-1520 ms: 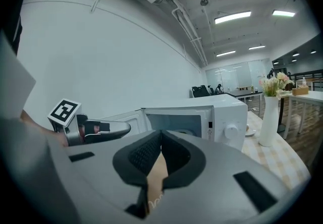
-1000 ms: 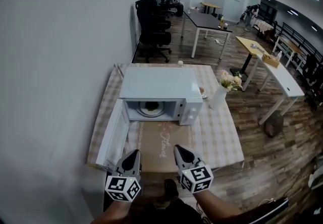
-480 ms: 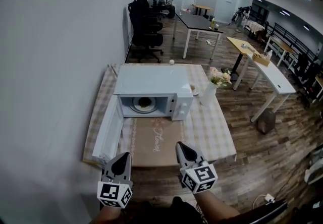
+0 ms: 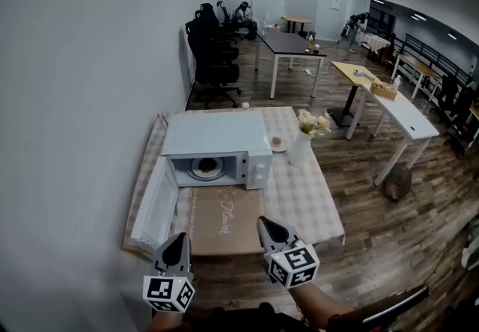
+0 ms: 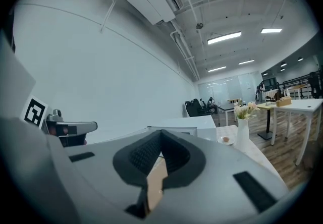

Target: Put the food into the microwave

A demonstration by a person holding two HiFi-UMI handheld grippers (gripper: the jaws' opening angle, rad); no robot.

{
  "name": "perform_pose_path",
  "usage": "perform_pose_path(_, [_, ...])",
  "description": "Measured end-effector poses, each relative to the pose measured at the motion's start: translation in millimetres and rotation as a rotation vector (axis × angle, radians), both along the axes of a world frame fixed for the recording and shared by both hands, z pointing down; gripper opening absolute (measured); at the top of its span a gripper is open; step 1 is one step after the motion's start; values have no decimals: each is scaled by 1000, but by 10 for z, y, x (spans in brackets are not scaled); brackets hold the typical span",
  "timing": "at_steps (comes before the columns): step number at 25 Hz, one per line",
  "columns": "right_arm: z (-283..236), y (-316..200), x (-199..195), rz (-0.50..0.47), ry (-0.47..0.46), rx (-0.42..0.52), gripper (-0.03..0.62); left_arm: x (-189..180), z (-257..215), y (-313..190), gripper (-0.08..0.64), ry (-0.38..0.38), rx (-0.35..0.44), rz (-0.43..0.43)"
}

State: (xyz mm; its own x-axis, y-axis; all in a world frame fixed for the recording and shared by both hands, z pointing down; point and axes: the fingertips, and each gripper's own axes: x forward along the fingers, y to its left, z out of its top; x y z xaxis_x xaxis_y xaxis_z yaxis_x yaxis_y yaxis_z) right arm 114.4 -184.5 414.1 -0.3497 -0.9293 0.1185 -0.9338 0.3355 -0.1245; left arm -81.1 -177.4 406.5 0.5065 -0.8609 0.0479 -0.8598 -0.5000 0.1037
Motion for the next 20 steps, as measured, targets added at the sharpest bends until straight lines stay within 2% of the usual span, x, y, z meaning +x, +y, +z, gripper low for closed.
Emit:
perform_pose_path(6, [-59,-15,106,-25,2,-10,8,170,-12,-17,8,-13,-16,-2])
perform_pose_path(9, [-87,11,88,-44,-4,-9,8,196,-100,20,8,-30,3,-4])
perform_pose_path(14, [-203,52,89,-68,2,1,8,231,-231,75,8,-19,4,-9])
perform_pose_path(20, [-194,-41,146,-66,13,15,8,241,-139,9,8,-32,-5,-20])
